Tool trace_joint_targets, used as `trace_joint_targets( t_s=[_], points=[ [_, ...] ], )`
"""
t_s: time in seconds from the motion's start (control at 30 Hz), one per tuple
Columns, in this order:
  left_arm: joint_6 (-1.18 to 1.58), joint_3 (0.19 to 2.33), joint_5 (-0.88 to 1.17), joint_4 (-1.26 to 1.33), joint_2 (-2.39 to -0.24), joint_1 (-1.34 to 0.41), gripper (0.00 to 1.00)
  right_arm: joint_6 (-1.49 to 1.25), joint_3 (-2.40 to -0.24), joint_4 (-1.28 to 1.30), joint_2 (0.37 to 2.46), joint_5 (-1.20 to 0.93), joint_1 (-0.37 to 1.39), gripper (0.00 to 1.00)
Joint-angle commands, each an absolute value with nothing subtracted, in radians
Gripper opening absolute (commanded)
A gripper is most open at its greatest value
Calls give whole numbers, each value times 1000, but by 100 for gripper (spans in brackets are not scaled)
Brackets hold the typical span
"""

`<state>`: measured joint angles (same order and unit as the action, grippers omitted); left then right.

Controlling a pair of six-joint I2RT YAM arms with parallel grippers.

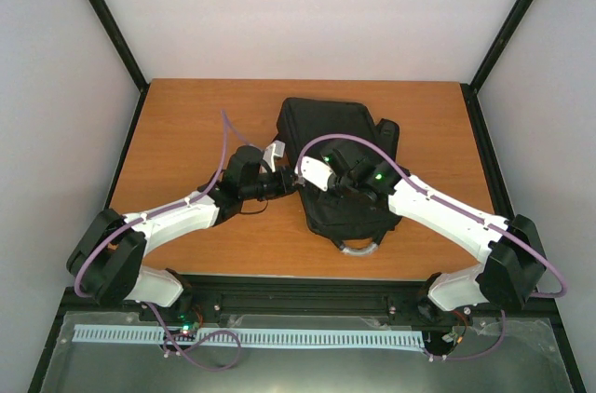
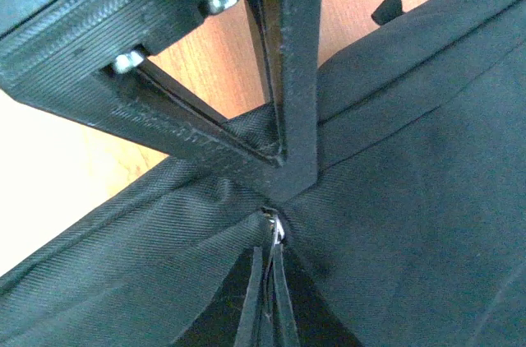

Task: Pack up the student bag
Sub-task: Zip the student bag at the center of the board.

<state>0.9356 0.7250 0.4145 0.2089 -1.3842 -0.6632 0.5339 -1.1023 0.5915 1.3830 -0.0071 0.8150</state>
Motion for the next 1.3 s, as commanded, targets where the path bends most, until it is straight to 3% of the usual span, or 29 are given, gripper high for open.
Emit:
trace_joint_targets(
  t_s=[0.0, 0.23, 0.83, 1.27],
  points=[
    [914, 773, 424, 290, -1337, -676, 1, 513, -1100, 568, 1378, 23, 822, 3],
    [893, 761, 391, 250, -1345, -676, 1, 487, -1112, 608, 1371, -4, 796, 3],
    [852, 666, 336, 232, -1365, -676, 1, 327, -1192, 822, 1467, -443, 509, 3],
    [833, 666, 324, 219, -1379, -676, 1, 361, -1133, 862, 1474, -494, 341, 3]
  ],
)
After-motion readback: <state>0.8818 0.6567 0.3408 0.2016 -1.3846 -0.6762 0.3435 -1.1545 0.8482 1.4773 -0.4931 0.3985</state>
